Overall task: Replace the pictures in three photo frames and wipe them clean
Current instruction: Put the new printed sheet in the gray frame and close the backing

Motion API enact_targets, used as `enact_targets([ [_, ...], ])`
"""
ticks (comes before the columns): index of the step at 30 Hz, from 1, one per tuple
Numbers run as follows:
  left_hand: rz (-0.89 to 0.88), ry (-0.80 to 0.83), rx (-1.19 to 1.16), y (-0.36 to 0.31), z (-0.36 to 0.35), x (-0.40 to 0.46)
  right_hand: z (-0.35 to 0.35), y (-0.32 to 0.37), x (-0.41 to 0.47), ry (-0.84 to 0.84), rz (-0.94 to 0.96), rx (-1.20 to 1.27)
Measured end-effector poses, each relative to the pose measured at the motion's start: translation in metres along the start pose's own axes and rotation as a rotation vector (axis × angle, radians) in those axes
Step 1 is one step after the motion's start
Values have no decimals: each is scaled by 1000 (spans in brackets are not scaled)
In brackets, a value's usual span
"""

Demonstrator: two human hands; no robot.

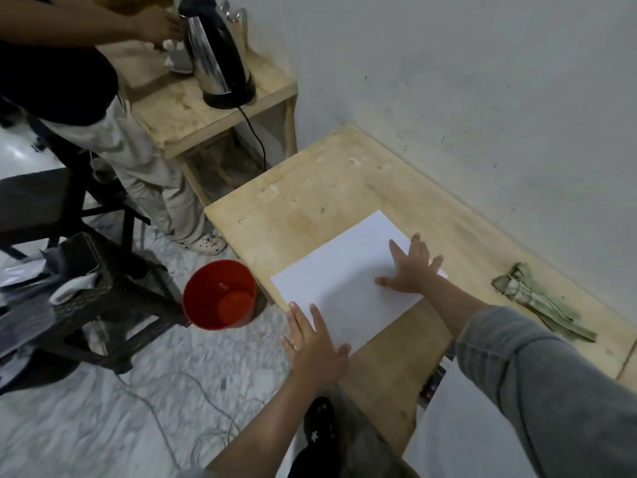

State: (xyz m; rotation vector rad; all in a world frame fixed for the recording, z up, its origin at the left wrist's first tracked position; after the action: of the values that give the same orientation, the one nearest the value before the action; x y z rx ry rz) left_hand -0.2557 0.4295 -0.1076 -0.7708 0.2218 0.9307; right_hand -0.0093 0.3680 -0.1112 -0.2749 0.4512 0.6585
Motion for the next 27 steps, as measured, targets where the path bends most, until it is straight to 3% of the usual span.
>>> enact_targets([
  [4,-2,30,-43,1,0,2,-5,-4,-4,-39,6,1],
  [11,-72,-79,-103,-15,-10,-26,-21,-17,-53,-162,109,42],
  [20,-171,-164,-98,-47,-88,-134,-93,-146,-159,-201,124,-29],
  [27,-10,-176,-16,-56,-126,-173,-119,-221,-191,-102,-50,45],
])
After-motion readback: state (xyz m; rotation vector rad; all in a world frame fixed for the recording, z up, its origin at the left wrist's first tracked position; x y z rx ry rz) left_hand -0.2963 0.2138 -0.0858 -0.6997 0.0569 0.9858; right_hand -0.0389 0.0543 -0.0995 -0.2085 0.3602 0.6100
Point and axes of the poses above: each hand's wrist, its own x-axis towards the middle knuckle, its own z-axis out of the back of the hand, y = z × x, the point moved 6 cm from there along x, towards the middle knuckle, and after that the axes turned 13 degrees about -x, right-handed, at the moved point
